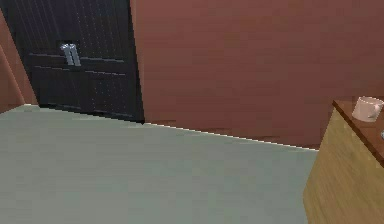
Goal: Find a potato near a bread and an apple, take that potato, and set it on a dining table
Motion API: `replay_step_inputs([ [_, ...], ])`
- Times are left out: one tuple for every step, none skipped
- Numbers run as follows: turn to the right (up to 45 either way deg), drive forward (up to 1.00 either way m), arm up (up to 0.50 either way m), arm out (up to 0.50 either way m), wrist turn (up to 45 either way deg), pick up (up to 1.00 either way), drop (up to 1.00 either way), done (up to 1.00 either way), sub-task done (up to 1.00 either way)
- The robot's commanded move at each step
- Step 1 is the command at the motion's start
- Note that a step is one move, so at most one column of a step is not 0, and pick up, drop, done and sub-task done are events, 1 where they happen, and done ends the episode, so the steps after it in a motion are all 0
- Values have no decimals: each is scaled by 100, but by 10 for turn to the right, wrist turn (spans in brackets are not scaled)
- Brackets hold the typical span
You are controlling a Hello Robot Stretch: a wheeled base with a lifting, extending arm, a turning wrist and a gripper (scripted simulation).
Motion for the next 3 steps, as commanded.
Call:
replay_step_inputs([
  [0,0,0,0,-450,0,0,0,0],
  [0,0,0,0,-30,0,0,0,0],
  [0,0,0,-36,0,0,0,0,0],
])
